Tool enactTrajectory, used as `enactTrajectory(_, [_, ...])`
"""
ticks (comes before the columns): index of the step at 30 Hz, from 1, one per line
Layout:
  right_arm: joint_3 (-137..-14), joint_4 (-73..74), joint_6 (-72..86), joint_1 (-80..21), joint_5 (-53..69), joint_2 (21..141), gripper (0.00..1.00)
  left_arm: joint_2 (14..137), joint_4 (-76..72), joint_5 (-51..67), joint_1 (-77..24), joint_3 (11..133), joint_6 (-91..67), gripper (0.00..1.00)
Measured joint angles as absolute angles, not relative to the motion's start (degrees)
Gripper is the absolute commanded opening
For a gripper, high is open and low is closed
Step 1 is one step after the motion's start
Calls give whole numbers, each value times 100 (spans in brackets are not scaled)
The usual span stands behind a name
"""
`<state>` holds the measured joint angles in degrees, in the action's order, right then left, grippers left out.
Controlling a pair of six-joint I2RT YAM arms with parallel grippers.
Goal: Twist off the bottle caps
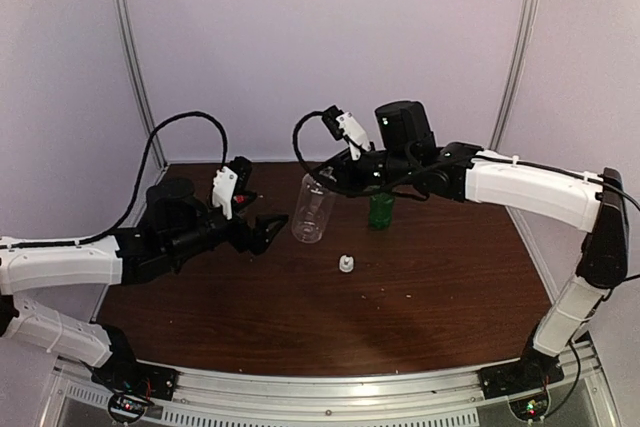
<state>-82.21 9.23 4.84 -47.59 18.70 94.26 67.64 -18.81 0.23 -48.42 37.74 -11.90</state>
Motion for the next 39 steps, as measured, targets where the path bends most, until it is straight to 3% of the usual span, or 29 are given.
enactTrajectory(9, [-8892, 1052, 307, -4759, 777, 10586, 0, 6300, -1352, -1747, -4834, 3774, -1258, 98])
enactTrajectory(17, [-8912, 1140, 235, -4759, 565, 11050, 2, 6230, -878, -2349, -4506, 3889, -1417, 98])
enactTrajectory(33, [-8976, 1186, 128, -4759, 554, 11212, 21, 6930, -454, -2226, -3463, 4569, -1490, 98])
enactTrajectory(39, [-8976, 1177, 69, -4759, 561, 11218, 35, 7214, -397, -2034, -3039, 4882, -1382, 98])
